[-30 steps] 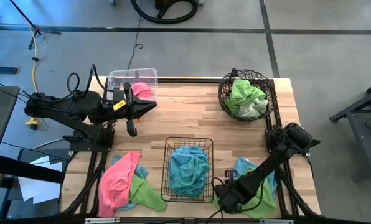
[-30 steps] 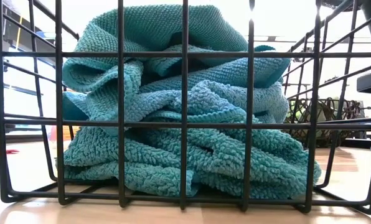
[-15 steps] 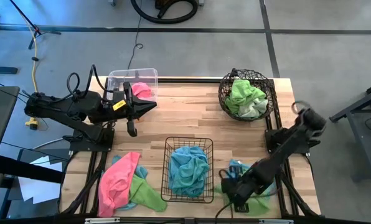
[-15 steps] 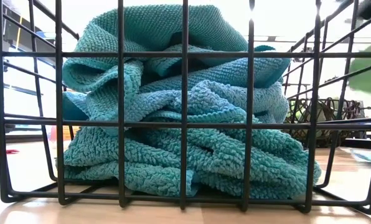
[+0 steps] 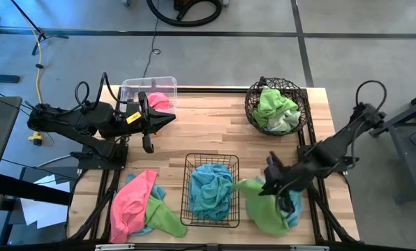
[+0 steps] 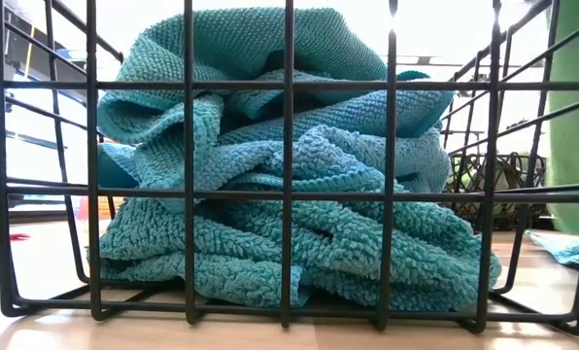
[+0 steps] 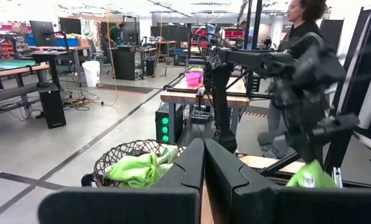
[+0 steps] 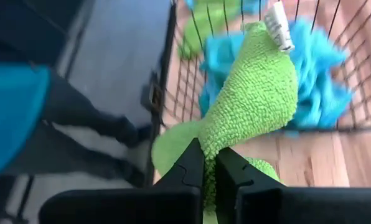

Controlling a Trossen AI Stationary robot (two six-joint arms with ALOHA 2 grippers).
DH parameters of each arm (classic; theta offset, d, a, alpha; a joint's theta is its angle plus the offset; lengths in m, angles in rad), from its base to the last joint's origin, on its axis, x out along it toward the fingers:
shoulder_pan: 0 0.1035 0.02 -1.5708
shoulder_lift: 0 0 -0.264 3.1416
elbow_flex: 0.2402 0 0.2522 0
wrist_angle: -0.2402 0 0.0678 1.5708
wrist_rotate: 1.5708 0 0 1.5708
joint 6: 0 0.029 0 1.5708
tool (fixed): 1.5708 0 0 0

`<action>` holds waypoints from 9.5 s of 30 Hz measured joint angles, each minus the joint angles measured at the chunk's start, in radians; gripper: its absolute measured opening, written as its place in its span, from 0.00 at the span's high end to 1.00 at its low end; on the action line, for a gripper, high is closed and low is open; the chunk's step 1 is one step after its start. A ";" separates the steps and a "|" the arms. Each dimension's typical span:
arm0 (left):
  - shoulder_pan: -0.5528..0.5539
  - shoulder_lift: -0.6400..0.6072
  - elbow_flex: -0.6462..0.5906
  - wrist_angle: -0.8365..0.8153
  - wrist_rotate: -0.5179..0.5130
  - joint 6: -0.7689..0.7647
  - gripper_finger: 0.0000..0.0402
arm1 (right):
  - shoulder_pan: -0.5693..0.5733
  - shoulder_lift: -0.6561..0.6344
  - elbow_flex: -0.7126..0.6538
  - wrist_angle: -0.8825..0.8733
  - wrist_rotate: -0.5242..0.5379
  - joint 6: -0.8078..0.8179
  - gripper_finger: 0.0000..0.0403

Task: Sort microfiber towel by color & place in baskets
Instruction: Put the right green towel into the top right basket, then put the pink towel into the left transparent bin

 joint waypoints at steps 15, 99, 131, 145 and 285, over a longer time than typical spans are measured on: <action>0.000 -0.001 0.000 0.034 0.032 -0.034 1.00 | -0.184 -0.062 0.002 0.565 0.083 -0.429 1.00; -0.001 -0.001 0.000 0.121 0.055 0.007 1.00 | -1.354 -0.385 -0.326 0.266 0.101 -0.555 1.00; -0.001 -0.001 0.000 0.128 0.044 -0.018 1.00 | -1.612 0.230 -0.466 0.088 -0.240 -0.308 0.96; -0.001 -0.001 0.000 0.095 0.031 -0.018 1.00 | -1.628 -0.033 -0.472 -0.009 -0.266 -0.230 0.41; -0.241 -0.080 0.127 -0.251 -0.239 -0.076 1.00 | -0.719 -0.220 -0.212 0.849 -0.294 -0.236 0.33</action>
